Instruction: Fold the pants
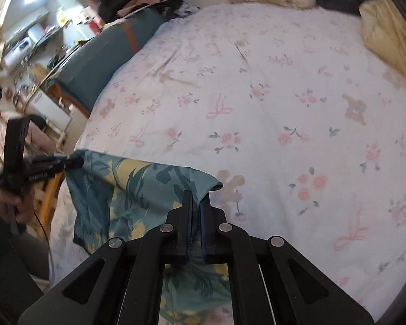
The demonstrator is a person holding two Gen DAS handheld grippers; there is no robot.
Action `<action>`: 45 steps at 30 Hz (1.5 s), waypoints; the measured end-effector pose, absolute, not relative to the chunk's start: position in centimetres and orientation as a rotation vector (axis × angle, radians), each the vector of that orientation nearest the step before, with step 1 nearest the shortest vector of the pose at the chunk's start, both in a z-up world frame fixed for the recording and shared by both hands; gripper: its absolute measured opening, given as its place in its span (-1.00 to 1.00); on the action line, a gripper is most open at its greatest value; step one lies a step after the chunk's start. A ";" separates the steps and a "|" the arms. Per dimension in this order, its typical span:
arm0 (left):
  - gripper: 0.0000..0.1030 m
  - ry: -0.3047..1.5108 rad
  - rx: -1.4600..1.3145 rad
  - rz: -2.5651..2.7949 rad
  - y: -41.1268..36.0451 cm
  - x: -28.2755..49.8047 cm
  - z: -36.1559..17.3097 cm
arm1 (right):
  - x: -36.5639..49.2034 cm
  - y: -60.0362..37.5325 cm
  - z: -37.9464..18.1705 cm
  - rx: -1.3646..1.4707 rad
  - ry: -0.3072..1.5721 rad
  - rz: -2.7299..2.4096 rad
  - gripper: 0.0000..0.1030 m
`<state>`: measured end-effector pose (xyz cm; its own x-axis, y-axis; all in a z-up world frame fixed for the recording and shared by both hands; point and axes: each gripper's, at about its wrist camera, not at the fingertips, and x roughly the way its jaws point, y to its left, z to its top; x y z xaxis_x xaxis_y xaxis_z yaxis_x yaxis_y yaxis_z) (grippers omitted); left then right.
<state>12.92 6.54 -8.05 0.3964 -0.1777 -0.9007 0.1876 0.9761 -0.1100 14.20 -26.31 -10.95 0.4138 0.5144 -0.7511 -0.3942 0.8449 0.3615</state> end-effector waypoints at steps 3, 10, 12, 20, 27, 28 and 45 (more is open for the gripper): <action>-0.89 1.101 0.089 -0.279 4.7 10.7 -6.4 | 12.0 -26.0 -9.4 0.042 0.948 0.583 -0.93; -0.89 1.091 0.415 -0.367 1.2 4.4 -6.5 | 6.5 -25.4 -9.6 -0.166 1.003 0.632 -0.93; -0.89 1.130 0.533 -0.395 0.1 2.7 -8.3 | 4.7 -24.5 -10.4 -0.233 1.043 0.629 -0.93; -0.81 1.279 0.719 -0.429 -1.0 -0.6 -13.4 | -0.1 -20.5 -15.5 -0.484 1.166 0.640 -0.92; 0.18 1.414 0.539 -0.508 0.5 -1.7 -10.4 | 0.3 -22.3 -14.9 -0.459 1.282 0.568 -0.38; 0.25 1.377 0.502 -0.505 0.9 -1.7 -9.1 | 0.2 -22.8 -13.8 -0.445 1.263 0.573 -0.21; -0.48 1.331 -0.118 -0.133 -0.1 0.3 -15.5 | 2.9 -18.6 -17.6 -0.096 1.241 0.429 -0.23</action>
<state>0.32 -0.06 -15.46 0.2323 -0.1636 -0.9588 0.0292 0.9865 -0.1613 2.92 -18.62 -17.56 0.2555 0.2640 -0.9300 -0.3672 0.9164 0.1593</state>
